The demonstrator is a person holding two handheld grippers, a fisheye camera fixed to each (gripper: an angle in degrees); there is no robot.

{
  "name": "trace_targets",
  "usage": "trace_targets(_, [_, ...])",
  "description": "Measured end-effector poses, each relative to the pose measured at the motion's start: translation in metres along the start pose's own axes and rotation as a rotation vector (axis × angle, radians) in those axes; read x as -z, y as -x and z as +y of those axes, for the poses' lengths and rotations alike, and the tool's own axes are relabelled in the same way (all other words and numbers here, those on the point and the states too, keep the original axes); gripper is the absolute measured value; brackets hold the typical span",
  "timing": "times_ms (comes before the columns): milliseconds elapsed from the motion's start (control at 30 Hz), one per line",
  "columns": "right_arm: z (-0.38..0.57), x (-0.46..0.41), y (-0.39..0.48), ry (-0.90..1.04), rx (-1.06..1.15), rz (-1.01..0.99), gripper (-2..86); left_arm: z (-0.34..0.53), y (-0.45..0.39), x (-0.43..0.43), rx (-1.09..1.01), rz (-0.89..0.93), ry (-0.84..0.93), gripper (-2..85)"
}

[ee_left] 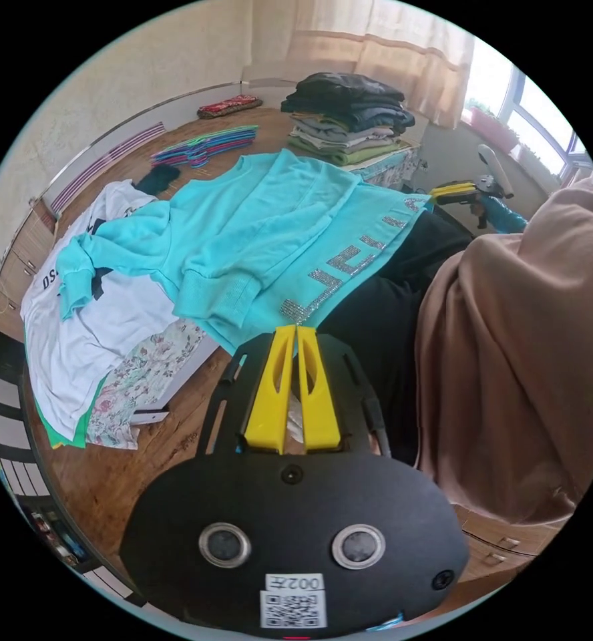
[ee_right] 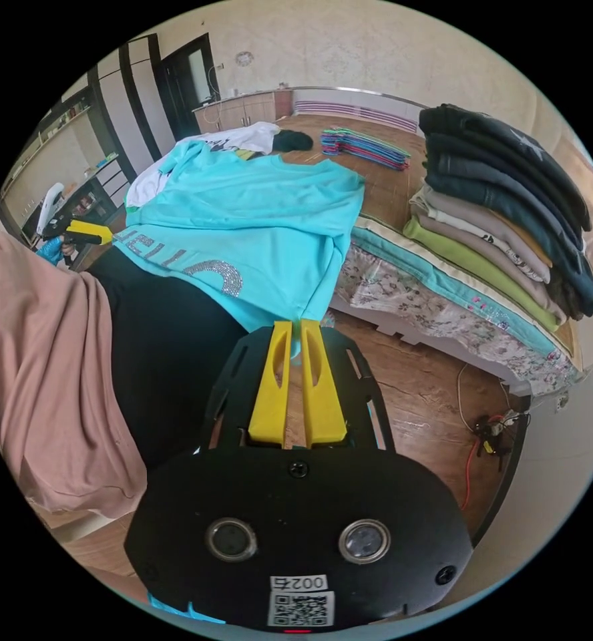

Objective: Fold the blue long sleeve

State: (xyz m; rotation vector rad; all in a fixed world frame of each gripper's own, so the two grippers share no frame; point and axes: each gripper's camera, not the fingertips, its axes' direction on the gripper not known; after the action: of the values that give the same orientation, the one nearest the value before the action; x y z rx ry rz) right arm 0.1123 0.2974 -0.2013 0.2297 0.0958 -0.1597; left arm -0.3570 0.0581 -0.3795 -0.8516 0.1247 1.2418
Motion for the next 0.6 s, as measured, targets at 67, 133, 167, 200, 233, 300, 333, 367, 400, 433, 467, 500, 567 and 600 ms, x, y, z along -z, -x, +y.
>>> trace_targets(67, [-0.004,-0.007,0.0,0.018,-0.009,-0.016,-0.2,-0.004,-0.004,-0.001,-0.019,0.014,0.021,-0.9])
trace_targets(133, [-0.012,-0.016,0.002,0.059,-0.006,-0.035,0.1,-0.008,-0.007,-0.004,-0.016,0.012,0.038,-0.9])
trace_targets(167, [-0.014,-0.018,0.003,0.07,-0.001,-0.038,0.2,-0.011,-0.008,-0.005,-0.003,0.012,0.047,-0.9])
trace_targets(200, [-0.018,-0.019,0.005,0.091,0.016,-0.044,0.5,-0.013,-0.008,-0.004,0.003,0.013,0.051,-0.9])
trace_targets(233, [-0.022,-0.018,0.006,0.113,0.029,-0.045,0.7,-0.015,-0.008,-0.001,0.014,0.016,0.059,-0.9])
trace_targets(300, [-0.027,-0.012,0.007,0.125,0.038,-0.042,0.7,-0.018,-0.007,0.006,0.046,0.003,0.072,-0.9])
trace_targets(333, [-0.032,-0.005,0.007,0.119,0.035,-0.045,0.6,-0.02,-0.007,0.012,0.066,-0.013,0.072,-0.9])
trace_targets(367, [-0.035,-0.002,0.006,0.111,0.03,-0.047,0.5,-0.023,-0.005,0.018,0.097,-0.034,0.061,-0.9])
trace_targets(400, [-0.042,0.005,0.006,0.083,0.008,-0.038,0.2,-0.025,-0.004,0.022,0.116,-0.045,0.051,-0.9])
trace_targets(433, [-0.051,0.011,0.006,0.037,-0.041,0.003,-0.2,-0.031,-0.004,0.028,0.147,-0.061,0.02,-0.9])
trace_targets(467, [-0.056,0.014,0.006,0.005,-0.072,0.031,-0.3,-0.038,-0.004,0.033,0.169,-0.074,-0.028,-0.9])
trace_targets(500, [-0.066,0.017,0.009,-0.06,-0.123,0.085,-0.5,-0.042,-0.005,0.035,0.183,-0.082,-0.057,-0.9])
trace_targets(567, [-0.085,0.019,0.016,-0.13,-0.179,0.133,-0.7,-0.062,-0.006,0.039,0.281,-0.133,-0.16,-0.9])
trace_targets(600, [-0.1,0.017,0.021,-0.161,-0.228,0.142,-0.7,-0.068,-0.006,0.039,0.307,-0.144,-0.174,-0.9])
